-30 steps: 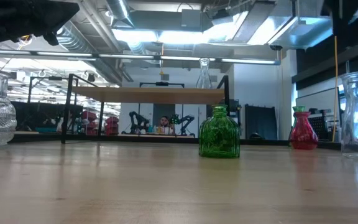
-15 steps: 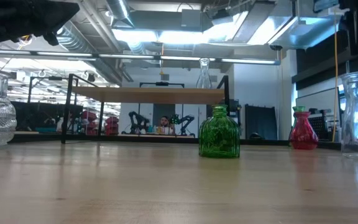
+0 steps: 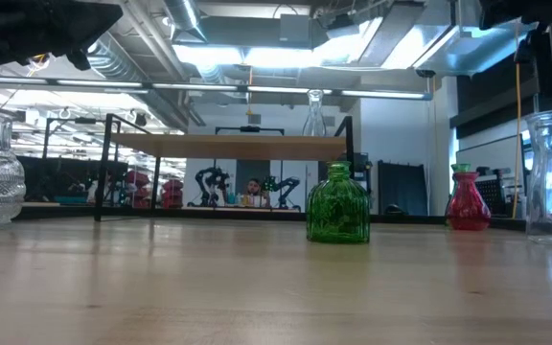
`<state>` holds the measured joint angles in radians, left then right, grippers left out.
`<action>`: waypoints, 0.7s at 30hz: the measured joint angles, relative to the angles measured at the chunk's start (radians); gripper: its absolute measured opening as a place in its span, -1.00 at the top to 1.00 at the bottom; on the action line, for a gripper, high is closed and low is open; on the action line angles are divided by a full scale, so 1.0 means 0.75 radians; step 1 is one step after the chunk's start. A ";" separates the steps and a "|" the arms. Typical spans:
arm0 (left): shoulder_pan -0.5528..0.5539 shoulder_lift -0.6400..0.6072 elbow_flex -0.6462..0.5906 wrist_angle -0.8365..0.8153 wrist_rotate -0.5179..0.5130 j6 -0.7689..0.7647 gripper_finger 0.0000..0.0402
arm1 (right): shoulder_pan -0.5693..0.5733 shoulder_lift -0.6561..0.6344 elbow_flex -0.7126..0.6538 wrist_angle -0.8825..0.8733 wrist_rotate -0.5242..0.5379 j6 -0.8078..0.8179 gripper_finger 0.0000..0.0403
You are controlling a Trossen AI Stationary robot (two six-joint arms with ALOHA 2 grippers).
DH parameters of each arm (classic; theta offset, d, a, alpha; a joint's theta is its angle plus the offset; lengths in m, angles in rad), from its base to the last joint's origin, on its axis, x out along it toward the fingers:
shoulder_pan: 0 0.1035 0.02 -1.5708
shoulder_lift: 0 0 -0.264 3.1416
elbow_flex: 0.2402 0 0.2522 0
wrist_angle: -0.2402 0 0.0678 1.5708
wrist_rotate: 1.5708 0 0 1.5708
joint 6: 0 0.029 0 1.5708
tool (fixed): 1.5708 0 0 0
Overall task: Sort vases onto shelf
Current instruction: Put the transparent vase aligned with the other transparent vase on the shelf
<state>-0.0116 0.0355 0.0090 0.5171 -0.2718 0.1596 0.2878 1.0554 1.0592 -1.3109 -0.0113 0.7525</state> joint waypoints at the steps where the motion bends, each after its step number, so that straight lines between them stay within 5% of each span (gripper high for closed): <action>1: 0.000 0.000 0.000 0.000 0.000 0.000 1.00 | 0.001 0.000 0.000 -0.007 0.000 -0.008 -0.12; 21: 0.001 0.000 0.000 0.000 0.000 0.010 1.00 | 0.001 -0.016 -0.206 0.126 0.025 -0.073 -0.07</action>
<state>-0.0113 0.0353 0.0090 0.5171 -0.2722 0.1673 0.2886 1.0434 0.9047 -1.2168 0.0074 0.6979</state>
